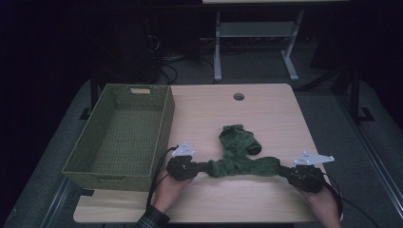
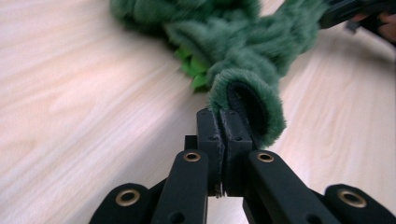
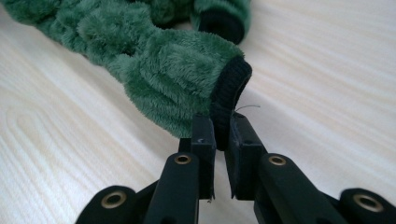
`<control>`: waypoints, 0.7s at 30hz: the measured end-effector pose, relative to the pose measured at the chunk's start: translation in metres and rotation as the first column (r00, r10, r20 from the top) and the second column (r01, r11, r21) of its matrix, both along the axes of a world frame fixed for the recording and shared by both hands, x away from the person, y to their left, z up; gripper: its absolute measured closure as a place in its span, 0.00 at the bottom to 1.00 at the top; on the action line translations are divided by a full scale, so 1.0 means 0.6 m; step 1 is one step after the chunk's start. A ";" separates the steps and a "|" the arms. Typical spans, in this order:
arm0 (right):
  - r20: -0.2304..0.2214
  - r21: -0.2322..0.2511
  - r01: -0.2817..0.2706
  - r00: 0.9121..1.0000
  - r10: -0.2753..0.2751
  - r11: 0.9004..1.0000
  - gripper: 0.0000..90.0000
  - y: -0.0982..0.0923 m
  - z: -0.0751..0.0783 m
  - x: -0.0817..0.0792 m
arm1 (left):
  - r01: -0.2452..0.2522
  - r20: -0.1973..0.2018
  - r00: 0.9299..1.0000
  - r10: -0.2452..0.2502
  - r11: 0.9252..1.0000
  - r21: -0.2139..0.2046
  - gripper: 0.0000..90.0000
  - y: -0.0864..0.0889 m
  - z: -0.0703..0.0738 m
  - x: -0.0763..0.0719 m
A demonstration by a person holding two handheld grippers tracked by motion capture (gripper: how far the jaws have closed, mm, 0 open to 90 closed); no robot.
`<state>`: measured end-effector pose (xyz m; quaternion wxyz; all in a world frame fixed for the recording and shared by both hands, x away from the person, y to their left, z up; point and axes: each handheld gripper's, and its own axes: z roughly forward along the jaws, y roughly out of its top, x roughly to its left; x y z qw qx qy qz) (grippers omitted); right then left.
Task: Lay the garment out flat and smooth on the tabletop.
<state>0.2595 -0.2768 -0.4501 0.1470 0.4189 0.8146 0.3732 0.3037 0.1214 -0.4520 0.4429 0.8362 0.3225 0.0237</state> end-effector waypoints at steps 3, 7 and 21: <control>-0.019 -0.013 -0.005 1.000 0.005 1.000 0.90 0.005 -0.006 -0.001 | -0.023 0.026 0.999 0.022 1.000 0.017 0.93 -0.001 0.003 -0.003; -0.021 -0.027 0.009 1.000 -0.010 1.000 0.77 0.003 -0.008 0.002 | -0.070 0.081 0.994 0.070 0.998 -0.003 0.81 0.004 0.026 -0.011; 0.044 -0.001 -0.035 0.998 0.035 0.999 0.97 0.029 0.016 0.012 | 0.089 0.080 0.993 -0.087 0.996 -0.013 0.98 -0.063 0.041 -0.042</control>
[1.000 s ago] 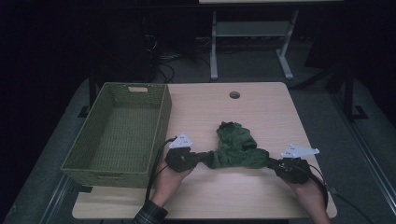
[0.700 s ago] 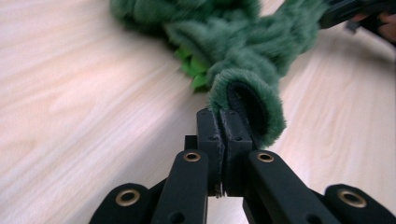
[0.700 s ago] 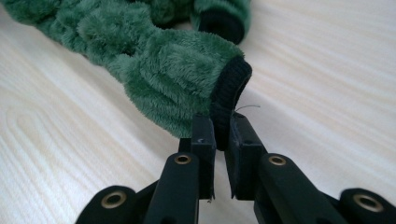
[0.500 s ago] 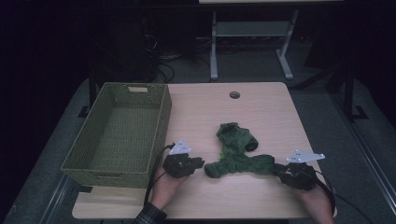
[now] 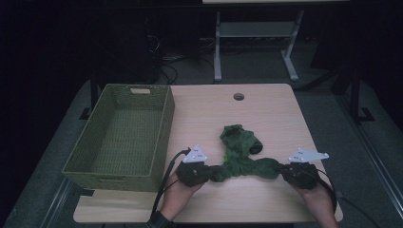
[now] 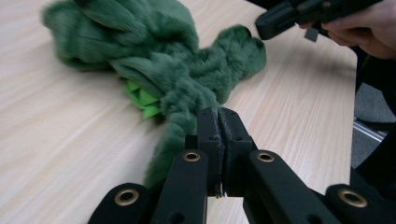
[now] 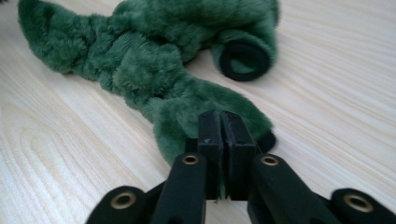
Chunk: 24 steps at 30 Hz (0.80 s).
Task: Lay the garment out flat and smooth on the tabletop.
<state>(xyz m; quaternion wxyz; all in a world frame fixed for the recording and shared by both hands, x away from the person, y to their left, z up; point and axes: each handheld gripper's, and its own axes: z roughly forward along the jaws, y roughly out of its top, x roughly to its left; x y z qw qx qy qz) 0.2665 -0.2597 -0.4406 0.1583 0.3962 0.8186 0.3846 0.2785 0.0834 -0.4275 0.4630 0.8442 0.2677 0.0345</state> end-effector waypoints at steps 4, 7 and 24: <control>-0.033 -0.022 -0.023 0.999 0.023 0.999 0.99 0.012 -0.014 0.020 | -0.006 -0.022 1.000 0.007 0.999 0.049 0.99 -0.012 -0.028 0.015; -0.052 -0.055 -0.018 0.999 0.015 0.998 0.99 0.015 -0.024 0.032 | -0.039 -0.023 0.999 0.042 0.994 0.105 0.99 -0.008 -0.047 0.036; -0.110 -0.074 -0.033 0.994 0.025 0.997 1.00 0.005 -0.040 0.013 | -0.010 -0.064 0.998 0.022 0.983 0.184 1.00 0.019 -0.066 0.034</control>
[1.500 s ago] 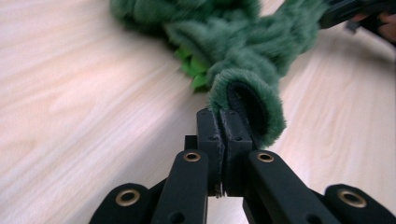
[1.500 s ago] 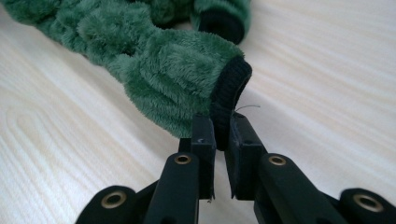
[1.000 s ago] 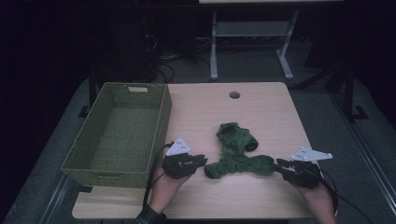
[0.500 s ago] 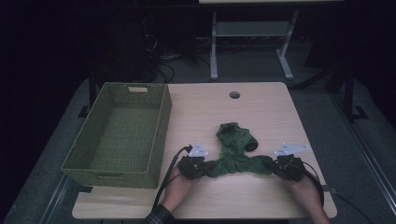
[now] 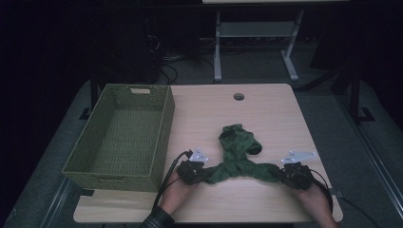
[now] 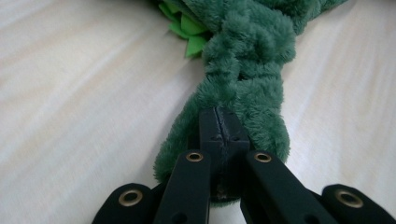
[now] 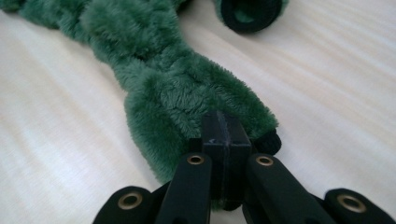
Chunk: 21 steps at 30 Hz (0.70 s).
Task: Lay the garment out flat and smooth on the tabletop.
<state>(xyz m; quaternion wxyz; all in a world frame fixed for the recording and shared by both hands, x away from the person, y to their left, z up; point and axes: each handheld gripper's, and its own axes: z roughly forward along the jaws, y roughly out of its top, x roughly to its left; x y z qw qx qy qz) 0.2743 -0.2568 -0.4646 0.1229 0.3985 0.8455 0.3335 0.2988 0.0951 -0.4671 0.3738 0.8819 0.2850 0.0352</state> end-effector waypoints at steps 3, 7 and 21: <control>0.003 -0.017 -0.019 1.000 0.019 1.000 1.00 0.003 0.001 -0.016 | 0.009 -0.021 1.000 -0.010 1.000 -0.010 1.00 0.006 0.000 -0.012; 0.000 -0.013 -0.041 0.999 0.041 0.999 1.00 0.006 0.002 -0.040 | 0.035 -0.032 0.999 -0.035 0.999 -0.001 1.00 0.017 0.002 -0.034; 0.041 0.048 -0.042 0.998 0.040 0.998 0.82 0.004 0.018 -0.049 | 0.043 0.021 0.999 -0.042 0.997 -0.062 0.89 0.022 0.044 -0.033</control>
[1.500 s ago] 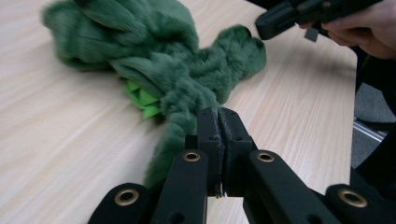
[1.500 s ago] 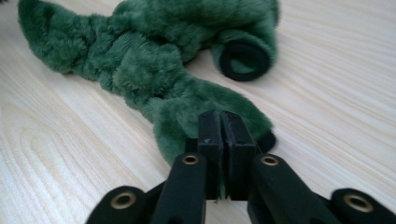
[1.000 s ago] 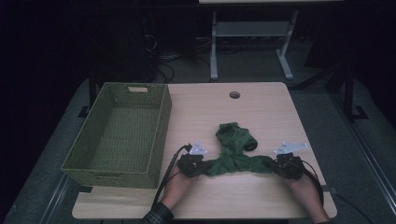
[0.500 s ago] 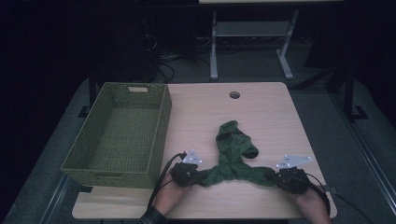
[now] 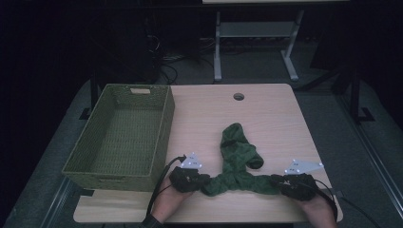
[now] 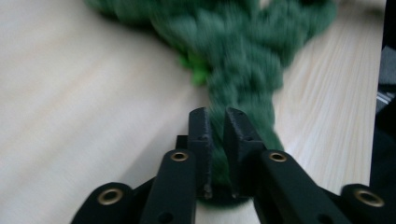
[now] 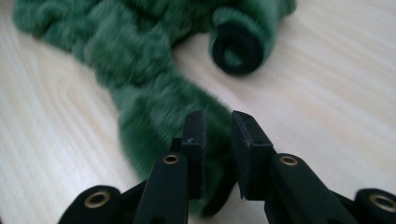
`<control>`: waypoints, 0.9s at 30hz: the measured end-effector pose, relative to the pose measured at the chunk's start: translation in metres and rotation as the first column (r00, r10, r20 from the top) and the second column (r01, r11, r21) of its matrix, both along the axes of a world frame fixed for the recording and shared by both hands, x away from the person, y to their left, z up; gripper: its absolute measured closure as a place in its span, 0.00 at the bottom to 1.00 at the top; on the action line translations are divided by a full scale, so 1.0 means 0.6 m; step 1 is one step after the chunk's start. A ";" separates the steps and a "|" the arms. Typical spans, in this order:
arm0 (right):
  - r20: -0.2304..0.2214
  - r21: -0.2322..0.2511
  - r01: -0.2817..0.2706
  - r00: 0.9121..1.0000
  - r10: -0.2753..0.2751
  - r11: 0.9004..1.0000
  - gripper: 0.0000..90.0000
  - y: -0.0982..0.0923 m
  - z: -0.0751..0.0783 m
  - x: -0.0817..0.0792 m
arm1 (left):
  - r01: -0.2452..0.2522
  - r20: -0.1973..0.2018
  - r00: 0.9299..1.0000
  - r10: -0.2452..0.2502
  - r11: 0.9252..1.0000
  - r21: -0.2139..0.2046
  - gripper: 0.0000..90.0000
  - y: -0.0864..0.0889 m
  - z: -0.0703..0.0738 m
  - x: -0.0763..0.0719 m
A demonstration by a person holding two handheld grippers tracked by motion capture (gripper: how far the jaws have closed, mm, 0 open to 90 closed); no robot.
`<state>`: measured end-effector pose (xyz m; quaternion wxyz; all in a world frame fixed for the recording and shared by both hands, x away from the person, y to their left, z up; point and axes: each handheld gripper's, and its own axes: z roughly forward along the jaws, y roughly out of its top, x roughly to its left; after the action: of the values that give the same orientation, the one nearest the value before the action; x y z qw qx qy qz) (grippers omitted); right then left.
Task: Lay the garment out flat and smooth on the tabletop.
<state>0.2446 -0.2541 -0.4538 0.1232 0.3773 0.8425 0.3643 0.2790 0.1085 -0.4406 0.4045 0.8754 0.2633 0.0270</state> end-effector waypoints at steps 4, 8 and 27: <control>-0.006 0.035 0.016 1.000 -0.016 0.999 0.76 0.001 0.007 0.025 | -0.008 0.047 0.999 0.009 1.000 -0.023 0.79 -0.012 0.030 0.020; -0.024 0.064 0.029 0.999 -0.027 0.998 0.71 0.005 0.006 0.051 | -0.007 0.088 0.996 0.009 1.000 -0.023 0.66 -0.033 0.051 0.051; -0.083 0.043 0.051 0.995 -0.048 0.998 0.71 0.027 -0.010 0.096 | 0.028 0.053 0.998 -0.025 0.998 -0.063 0.52 -0.124 0.054 0.144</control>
<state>0.3021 -0.2378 -0.4595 0.0892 0.4152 0.8288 0.3644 0.3657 0.0340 -0.4085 0.4392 0.8645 0.2417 0.0361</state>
